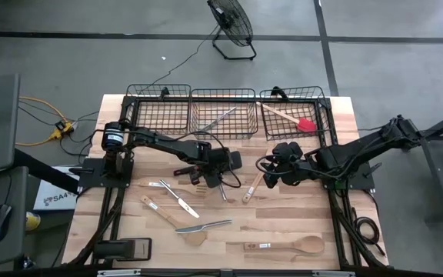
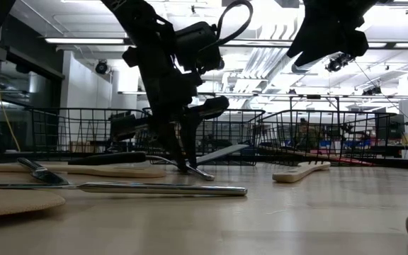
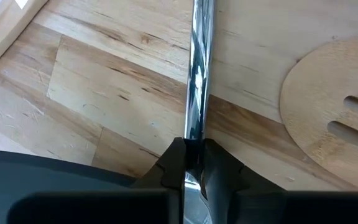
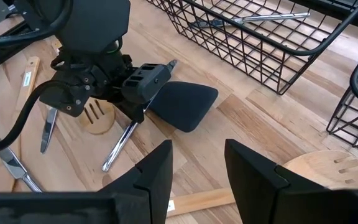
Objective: Pick & Place Kitchen Items
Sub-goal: Put the silver table knife into the middle mesh basket
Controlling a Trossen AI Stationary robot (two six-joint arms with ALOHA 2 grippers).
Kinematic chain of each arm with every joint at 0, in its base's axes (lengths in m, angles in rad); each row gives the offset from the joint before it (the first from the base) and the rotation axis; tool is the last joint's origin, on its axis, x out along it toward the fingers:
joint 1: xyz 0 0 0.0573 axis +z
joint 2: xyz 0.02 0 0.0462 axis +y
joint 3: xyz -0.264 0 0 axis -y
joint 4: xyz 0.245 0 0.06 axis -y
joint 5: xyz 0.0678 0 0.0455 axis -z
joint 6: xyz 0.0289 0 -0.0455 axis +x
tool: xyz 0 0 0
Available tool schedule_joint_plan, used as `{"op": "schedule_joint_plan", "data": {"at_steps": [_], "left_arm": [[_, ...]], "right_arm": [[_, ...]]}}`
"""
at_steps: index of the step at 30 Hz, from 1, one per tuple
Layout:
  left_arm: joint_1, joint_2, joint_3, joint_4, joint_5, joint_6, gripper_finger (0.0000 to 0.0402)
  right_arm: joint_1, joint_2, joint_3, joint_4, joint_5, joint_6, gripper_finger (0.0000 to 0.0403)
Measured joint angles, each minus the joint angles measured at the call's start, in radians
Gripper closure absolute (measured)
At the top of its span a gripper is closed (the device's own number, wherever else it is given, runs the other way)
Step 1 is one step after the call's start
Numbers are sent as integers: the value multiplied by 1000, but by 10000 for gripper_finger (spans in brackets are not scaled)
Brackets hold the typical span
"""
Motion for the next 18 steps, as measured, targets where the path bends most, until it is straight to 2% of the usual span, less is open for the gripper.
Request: {"op": "schedule_joint_plan", "data": {"at_steps": [12, 18], "left_arm": [[0, -3, 0, -1, -5, 0, 373], [-1, -1, 46, -56, -23, -19, 373]], "right_arm": [[0, 0, 0, 0, 0, 0, 265], [0, 0, 0, 0, -6, 0, 265]]}}
